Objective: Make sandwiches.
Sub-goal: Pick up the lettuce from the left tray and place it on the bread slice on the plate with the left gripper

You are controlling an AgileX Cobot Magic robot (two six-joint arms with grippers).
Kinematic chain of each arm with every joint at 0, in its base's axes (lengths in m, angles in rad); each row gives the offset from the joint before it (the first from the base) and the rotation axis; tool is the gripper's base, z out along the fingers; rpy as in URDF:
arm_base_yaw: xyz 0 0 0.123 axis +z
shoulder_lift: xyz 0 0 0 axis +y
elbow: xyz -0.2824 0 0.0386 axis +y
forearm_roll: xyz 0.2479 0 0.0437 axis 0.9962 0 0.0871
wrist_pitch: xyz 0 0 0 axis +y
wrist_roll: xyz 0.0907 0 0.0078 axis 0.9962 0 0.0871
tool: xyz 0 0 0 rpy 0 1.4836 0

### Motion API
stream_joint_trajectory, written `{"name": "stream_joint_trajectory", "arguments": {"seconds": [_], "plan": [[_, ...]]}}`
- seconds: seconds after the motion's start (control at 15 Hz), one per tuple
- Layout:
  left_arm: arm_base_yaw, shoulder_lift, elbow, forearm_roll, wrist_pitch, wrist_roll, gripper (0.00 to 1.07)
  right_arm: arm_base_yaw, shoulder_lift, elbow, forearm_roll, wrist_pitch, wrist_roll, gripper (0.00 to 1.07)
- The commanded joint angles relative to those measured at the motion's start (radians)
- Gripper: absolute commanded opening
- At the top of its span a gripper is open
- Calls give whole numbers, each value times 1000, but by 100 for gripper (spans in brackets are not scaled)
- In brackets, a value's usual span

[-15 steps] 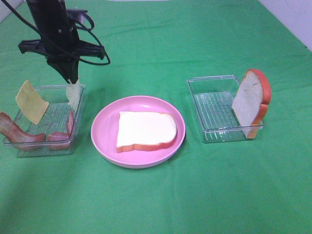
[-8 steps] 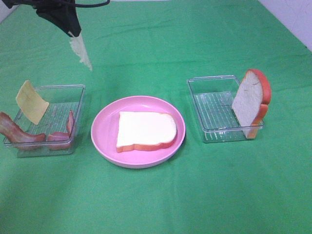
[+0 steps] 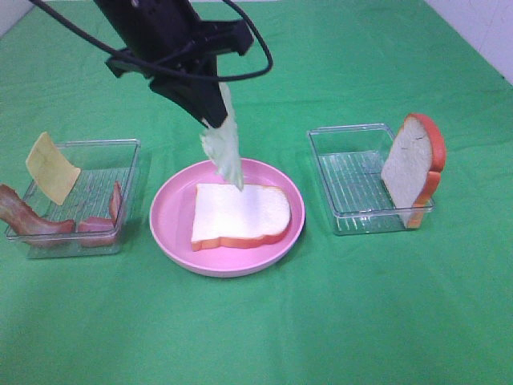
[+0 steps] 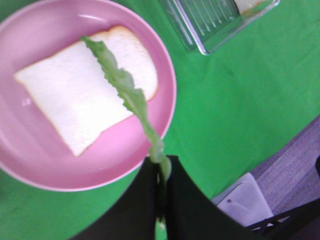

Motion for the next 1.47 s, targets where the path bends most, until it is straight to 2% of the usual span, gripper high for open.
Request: {"name": "stream_joint_trajectory", "arguments": {"seconds": [0.07, 0.13, 0.33, 0.87, 1.07, 1.33, 1.4, 1.47], "plan": [[-24, 9, 102, -139, -123, 83, 0, -1, -24, 3, -2, -14, -4, 99], [-28, 27, 124, -191, -151, 117, 0, -1, -24, 3, -2, -14, -4, 99], [-30, 98, 127, -267, -188, 229, 0, -1, -24, 3, -2, -14, -4, 99], [-30, 199, 126, -299, -232, 430, 0, -1, -24, 3, -2, -14, -4, 99], [-27, 199, 126, -233, -255, 408, 0, -1, -24, 3, -2, -14, -4, 99], [-27, 199, 126, -73, -291, 290, 0, -1, -24, 3, -2, -14, -4, 99], [-27, 199, 126, -6, -318, 226, 0, -1, -24, 3, -2, -14, -4, 99], [-27, 199, 126, 12, -323, 215, 0, -1, -24, 3, -2, -14, -4, 99]]}}
